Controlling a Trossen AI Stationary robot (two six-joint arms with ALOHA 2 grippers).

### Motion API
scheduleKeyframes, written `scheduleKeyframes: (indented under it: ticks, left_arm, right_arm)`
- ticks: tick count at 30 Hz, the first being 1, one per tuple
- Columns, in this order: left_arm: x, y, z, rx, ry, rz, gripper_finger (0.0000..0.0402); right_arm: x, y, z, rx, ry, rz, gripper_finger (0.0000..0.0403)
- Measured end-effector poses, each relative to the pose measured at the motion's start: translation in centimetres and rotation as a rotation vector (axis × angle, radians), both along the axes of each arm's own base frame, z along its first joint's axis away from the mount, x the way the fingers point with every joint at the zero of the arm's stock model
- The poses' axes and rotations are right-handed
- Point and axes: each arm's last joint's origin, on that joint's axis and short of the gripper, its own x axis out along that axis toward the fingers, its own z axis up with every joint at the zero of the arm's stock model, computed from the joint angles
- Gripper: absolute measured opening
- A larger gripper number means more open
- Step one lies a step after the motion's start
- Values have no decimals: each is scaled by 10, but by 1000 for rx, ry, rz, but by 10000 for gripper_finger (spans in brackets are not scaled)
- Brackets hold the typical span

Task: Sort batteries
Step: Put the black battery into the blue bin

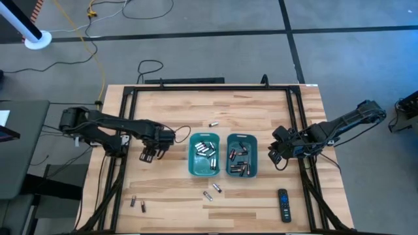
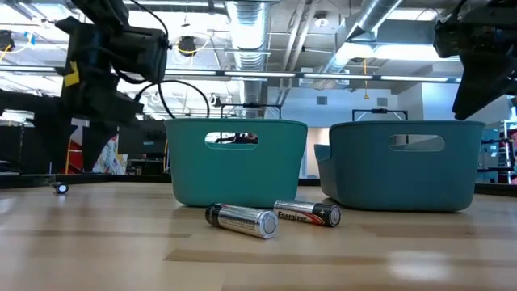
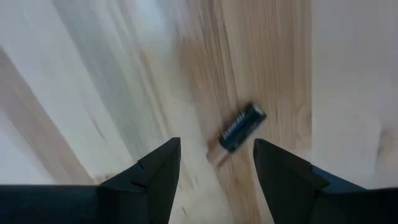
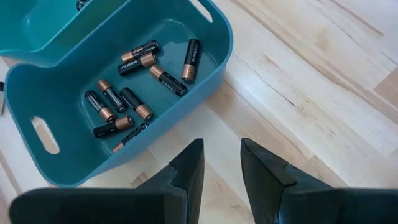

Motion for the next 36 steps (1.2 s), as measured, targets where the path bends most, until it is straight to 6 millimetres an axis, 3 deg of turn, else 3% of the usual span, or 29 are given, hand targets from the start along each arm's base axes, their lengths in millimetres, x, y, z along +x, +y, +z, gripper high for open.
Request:
scheduleKeyframes:
  ticks: [11, 16, 21, 29, 36]
  left_arm:
    - [1, -1, -27, -33, 66, -38, 199]
    - [1, 0, -30, -23, 66, -29, 194]
    - [1, 0, -29, -20, 62, -25, 149]
    - [2, 0, -29, -18, 60, -26, 34]
    - [2, 0, -29, -18, 59, -26, 33]
  right_arm:
    - [0, 0, 0, 0, 0, 0, 123]
    - [0, 0, 0, 0, 0, 0, 123]
    - [0, 0, 0, 0, 0, 0, 123]
    - [0, 0, 0, 0, 0, 0, 123]
    - [0, 0, 0, 0, 0, -1, 123]
